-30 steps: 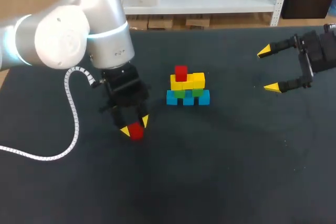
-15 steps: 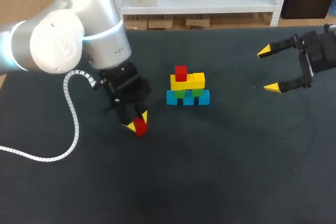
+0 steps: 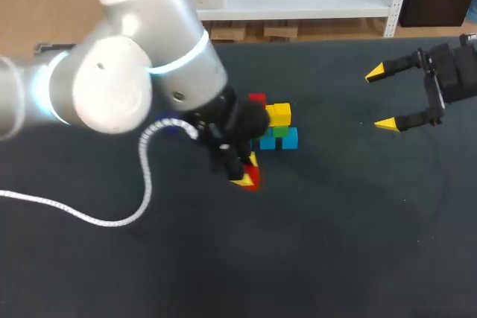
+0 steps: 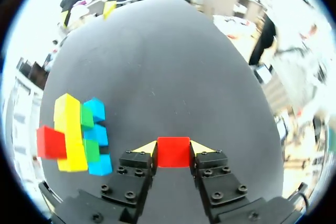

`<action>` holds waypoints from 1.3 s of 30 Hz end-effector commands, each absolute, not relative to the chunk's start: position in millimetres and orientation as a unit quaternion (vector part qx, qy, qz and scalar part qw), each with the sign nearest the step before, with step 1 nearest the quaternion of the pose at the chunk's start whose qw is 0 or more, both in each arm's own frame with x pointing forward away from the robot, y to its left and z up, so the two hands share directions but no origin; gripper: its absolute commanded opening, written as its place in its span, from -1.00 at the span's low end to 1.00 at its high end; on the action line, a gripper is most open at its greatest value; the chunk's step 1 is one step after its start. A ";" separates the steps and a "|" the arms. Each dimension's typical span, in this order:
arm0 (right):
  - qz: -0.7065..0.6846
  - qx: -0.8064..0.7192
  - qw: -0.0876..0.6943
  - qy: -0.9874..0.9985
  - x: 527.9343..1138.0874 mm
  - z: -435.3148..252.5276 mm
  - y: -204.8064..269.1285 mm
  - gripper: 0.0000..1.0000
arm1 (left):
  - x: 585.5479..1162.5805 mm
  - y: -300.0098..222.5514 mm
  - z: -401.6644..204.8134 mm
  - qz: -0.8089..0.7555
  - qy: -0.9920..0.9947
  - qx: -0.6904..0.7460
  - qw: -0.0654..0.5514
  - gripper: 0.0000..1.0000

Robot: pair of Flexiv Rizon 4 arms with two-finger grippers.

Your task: Place the blue cubes, place green cubes on the blue cubes, place the yellow cubes on the green cubes, then place the red cubes on the yellow cubes, and place purple cube on the red cubes.

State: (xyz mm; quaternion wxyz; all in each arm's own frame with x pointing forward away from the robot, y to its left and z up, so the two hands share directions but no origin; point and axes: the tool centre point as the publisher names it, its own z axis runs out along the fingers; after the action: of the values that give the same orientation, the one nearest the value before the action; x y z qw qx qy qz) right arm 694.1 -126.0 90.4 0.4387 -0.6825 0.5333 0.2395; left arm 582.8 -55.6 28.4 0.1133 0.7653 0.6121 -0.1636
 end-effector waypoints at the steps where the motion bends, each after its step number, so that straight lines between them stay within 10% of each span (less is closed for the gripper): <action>1: 0.239 -0.682 0.438 0.534 694.3 90.5 -125.9 1.00 | 583.0 -83.7 20.2 -0.166 0.675 0.709 0.121 -1.00; 21: 0.239 -0.682 0.438 0.534 694.3 90.5 -125.9 1.00 | 581.2 -153.9 2.6 -0.151 0.633 0.754 0.088 -1.00; 26: 0.239 -0.682 0.438 0.534 694.3 90.5 -125.9 1.00 | 585.7 -158.6 -4.0 -0.150 0.628 0.759 0.090 -0.01; 29: 0.239 -0.682 0.438 0.534 694.3 90.5 -125.9 1.00 | 587.7 -159.5 -5.8 -0.150 0.629 0.757 0.091 1.00; 39: 0.239 -0.682 0.438 0.534 694.3 90.5 -125.9 1.00 | 578.0 -128.2 40.5 -0.128 0.645 0.735 0.163 1.00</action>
State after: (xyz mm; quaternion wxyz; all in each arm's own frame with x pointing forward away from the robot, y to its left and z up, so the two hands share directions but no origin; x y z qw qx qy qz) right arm 694.1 -126.1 90.4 0.4387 -0.6824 0.5333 0.2395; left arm 602.0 -155.4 13.7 0.1243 0.7345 0.6519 -0.1418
